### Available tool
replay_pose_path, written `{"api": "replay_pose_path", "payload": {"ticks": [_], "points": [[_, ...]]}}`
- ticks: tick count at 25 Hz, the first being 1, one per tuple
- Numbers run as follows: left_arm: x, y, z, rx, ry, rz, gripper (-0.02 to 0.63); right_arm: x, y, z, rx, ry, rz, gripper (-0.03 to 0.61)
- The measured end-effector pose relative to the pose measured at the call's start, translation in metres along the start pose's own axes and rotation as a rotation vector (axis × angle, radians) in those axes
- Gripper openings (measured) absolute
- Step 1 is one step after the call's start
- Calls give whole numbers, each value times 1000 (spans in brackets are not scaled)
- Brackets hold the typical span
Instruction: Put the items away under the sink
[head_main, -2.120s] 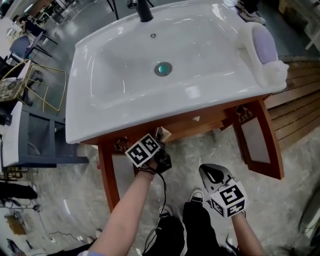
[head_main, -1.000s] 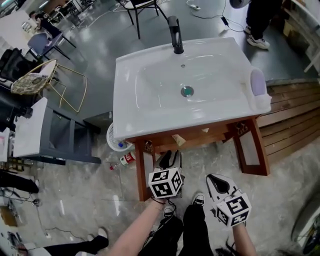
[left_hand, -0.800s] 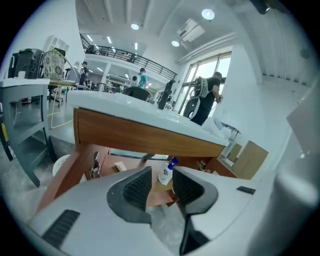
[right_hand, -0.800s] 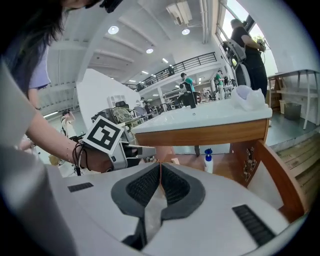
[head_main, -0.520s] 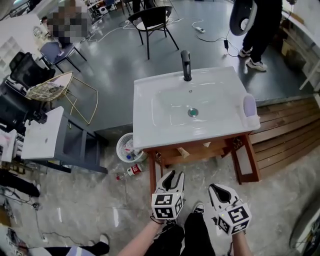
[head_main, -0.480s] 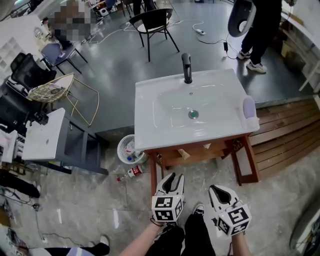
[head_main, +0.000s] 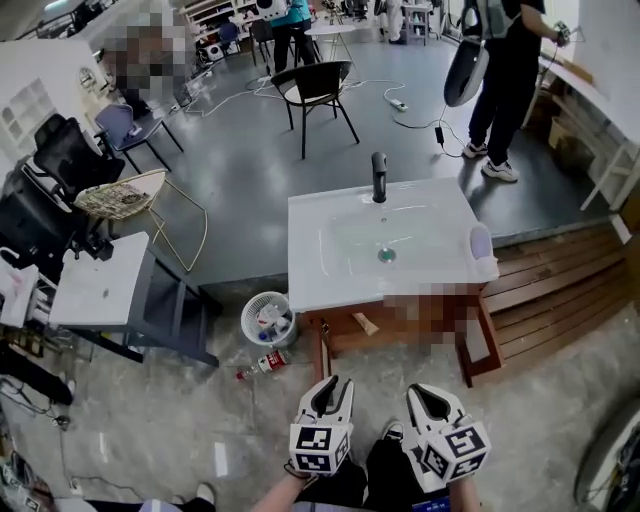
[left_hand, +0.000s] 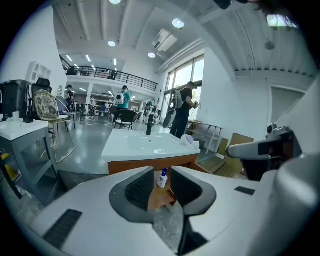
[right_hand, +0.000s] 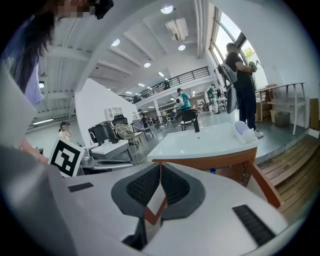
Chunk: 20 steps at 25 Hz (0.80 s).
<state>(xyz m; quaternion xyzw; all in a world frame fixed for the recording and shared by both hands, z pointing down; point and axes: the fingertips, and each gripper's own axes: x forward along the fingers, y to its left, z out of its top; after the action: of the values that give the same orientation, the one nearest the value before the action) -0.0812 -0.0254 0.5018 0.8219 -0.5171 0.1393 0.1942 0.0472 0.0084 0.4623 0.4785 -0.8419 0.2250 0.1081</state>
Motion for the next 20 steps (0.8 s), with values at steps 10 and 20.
{"api": "replay_pose_path", "payload": {"ticks": [10, 20], "points": [[-69, 2, 7, -11, -57, -76, 86, -24, 67, -1, -15, -26, -23, 21], [-121, -5, -20, 0, -41, -137, 77, -56, 106, -20, -33, -6, -45, 21]]}}
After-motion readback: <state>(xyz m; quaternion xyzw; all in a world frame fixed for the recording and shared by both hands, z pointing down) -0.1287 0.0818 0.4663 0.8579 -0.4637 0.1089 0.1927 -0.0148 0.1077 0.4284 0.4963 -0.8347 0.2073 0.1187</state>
